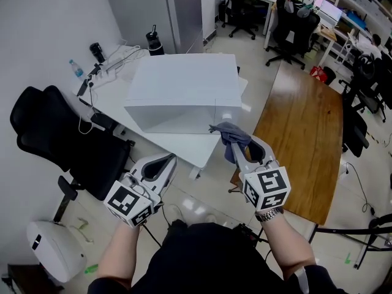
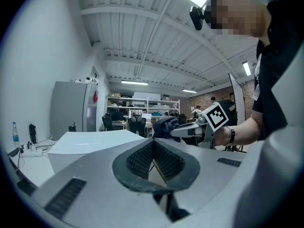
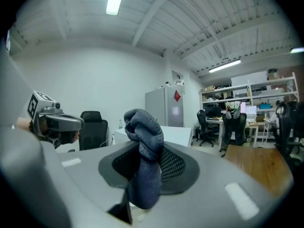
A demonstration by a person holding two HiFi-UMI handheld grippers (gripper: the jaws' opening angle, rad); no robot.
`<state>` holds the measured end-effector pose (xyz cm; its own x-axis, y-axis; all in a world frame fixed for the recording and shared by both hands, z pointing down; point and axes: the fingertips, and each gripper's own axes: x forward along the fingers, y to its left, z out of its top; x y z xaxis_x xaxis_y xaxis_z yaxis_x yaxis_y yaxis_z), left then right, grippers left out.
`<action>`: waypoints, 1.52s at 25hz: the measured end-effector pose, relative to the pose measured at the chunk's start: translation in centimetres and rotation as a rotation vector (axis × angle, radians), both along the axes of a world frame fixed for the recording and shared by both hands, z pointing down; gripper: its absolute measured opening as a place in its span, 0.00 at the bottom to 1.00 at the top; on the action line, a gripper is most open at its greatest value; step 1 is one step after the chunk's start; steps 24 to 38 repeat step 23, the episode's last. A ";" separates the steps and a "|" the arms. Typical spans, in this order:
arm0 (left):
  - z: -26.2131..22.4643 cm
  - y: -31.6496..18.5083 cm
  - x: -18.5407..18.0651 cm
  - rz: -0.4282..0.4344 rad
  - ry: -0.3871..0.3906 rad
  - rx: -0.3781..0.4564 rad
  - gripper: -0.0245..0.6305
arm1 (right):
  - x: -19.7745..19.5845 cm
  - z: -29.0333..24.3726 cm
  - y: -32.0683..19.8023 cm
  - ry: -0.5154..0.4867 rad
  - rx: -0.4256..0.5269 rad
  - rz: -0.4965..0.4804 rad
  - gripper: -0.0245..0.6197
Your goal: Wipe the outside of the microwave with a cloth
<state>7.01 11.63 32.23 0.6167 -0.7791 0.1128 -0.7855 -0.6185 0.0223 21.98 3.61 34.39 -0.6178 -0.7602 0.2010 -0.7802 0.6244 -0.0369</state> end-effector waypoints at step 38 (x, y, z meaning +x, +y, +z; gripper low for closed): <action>-1.0 0.0 -1.2 -0.085 0.025 0.018 0.04 | -2.4 -2.4 1.8 -0.021 0.040 -0.100 0.20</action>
